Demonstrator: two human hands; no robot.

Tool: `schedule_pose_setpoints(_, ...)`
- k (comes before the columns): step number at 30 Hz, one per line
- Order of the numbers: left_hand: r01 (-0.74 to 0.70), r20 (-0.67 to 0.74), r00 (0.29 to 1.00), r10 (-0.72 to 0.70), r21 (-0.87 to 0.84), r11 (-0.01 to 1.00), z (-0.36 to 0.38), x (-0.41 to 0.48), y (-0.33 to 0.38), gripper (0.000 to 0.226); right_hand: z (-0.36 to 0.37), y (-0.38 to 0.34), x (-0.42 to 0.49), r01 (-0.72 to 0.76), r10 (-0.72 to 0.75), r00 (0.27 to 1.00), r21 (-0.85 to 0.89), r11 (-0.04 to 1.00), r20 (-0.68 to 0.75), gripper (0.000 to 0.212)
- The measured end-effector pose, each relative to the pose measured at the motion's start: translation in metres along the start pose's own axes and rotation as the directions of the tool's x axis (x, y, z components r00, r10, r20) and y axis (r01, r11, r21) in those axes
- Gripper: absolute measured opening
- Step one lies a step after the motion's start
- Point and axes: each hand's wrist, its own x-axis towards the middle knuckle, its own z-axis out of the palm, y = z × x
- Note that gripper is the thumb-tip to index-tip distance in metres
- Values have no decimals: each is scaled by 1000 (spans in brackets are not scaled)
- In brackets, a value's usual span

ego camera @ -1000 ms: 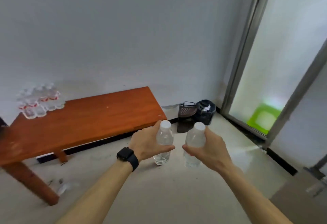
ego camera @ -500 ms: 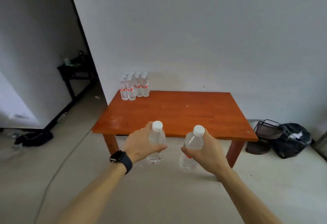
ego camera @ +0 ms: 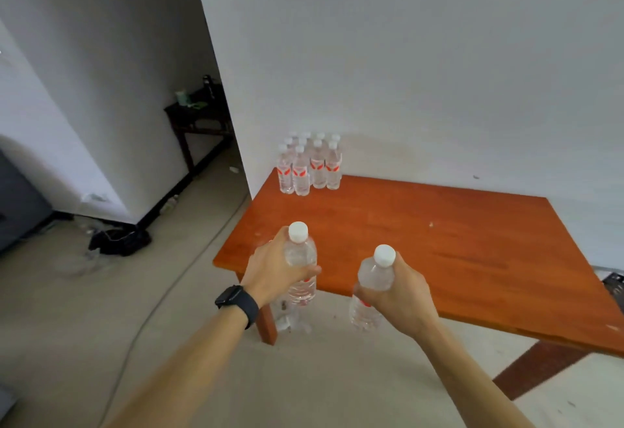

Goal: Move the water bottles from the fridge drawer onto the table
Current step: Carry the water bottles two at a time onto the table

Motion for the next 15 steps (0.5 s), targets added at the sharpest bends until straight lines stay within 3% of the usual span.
schedule_pose_setpoints(6,65,-35,997,-65,-9,998,17,95,-14,68,24,4,108,-11,10,999,5,1000,53,52)
schedule_pose_setpoints(10,104,-10,995,-103,42,994,29,149,-28,75,41,8,161,-46,44,995,21,999,89,56)
schedule_pose_setpoints(15,74,52,996,-73,-16,997,42,220,-52,91,72,13,226,-86,81,985,25,996,150,58)
